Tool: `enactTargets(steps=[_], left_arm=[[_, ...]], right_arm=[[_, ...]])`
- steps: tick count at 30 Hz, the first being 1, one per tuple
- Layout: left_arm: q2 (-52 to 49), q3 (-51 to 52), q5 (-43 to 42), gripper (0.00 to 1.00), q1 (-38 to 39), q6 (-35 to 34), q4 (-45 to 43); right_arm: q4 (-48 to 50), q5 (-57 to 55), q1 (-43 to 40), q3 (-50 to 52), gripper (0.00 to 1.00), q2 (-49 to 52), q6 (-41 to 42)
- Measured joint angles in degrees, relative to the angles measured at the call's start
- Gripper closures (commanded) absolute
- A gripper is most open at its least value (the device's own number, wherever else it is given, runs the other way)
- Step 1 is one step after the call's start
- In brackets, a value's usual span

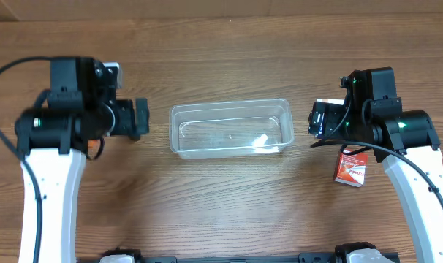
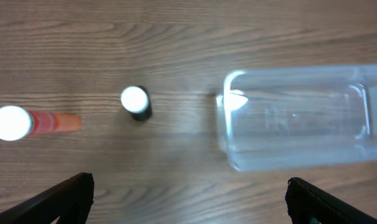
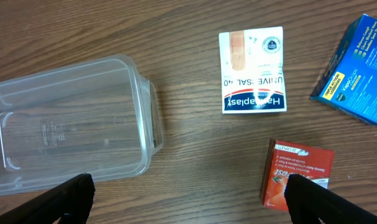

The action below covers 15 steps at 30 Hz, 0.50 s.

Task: Pack container
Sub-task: 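Move the left gripper to the black bottle and grasp its cap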

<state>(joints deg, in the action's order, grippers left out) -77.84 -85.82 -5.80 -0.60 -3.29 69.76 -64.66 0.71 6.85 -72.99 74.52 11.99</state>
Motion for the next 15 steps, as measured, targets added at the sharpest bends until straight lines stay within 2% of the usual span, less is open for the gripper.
enactTargets(steps=[8,15], left_arm=[[-19.7,-0.8,0.4,0.0,-5.1,-1.0,-2.5],[-26.9,-0.8,0.9,0.05,-5.1,-1.1,-6.4]], right_arm=[[-0.1,0.0,0.0,0.0,0.0,0.0,0.0],[-0.2,0.0,0.0,0.0,0.0,0.0,0.0]])
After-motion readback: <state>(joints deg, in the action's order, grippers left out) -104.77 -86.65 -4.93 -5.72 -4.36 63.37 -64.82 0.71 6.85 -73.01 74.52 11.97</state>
